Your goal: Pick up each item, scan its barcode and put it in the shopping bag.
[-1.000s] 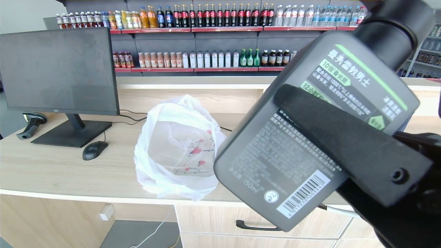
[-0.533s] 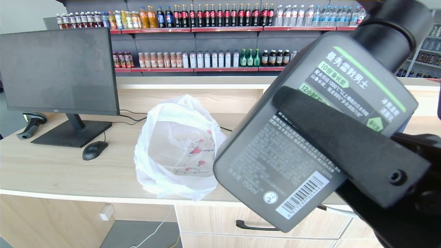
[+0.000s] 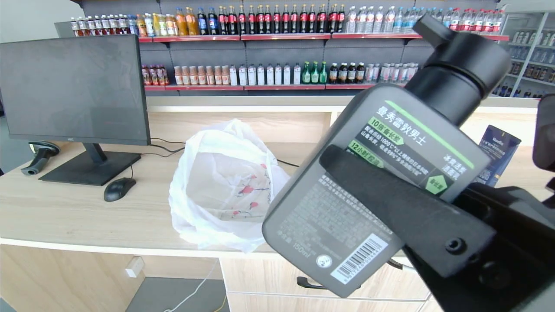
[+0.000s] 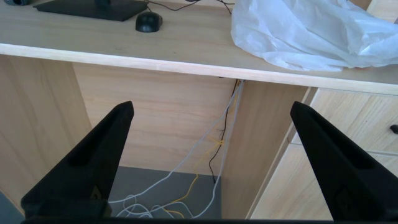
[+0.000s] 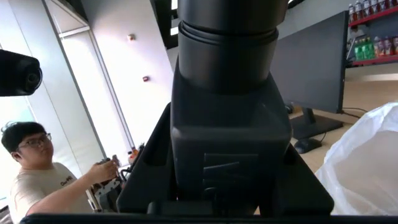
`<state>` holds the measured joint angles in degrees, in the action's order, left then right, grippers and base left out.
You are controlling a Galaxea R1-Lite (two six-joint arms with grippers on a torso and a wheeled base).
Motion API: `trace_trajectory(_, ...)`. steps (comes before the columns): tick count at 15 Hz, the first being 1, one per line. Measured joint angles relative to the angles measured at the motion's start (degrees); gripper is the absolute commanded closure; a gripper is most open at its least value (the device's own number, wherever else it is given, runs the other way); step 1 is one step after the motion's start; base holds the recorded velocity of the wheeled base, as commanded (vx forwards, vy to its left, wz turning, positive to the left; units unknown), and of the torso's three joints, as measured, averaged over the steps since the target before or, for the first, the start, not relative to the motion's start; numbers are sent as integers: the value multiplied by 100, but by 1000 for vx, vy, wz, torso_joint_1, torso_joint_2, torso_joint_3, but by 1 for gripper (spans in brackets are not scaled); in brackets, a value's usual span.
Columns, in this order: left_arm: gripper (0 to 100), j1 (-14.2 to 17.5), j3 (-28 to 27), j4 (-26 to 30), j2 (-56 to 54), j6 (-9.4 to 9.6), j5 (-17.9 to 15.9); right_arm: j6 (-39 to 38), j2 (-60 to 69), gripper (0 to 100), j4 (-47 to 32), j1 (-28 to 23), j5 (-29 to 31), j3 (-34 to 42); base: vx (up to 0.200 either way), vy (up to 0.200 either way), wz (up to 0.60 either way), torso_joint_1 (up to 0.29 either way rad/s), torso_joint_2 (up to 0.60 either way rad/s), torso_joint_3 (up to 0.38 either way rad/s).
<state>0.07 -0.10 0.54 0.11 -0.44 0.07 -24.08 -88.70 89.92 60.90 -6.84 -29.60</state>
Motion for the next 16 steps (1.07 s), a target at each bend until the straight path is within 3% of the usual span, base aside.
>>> trace_trajectory(4,0,0,0,0,0,1,0,739,-17,100,2,0,68,171,0,0,0,0,0,0)
trace_trajectory(8,0,0,0,0,-1,1,0,1636,-17,100,2,-138,749,636,0,0,0,0,0,0)
trace_trajectory(12,0,-2,0,0,0,1,0,3198,-44,100,-1,-1046,957,1089,0,0,0,0,0,0)
trace_trajectory(16,0,-2,0,0,-1,1,0,3560,-63,100,0,-1998,968,1207,0,0,0,0,0,0)
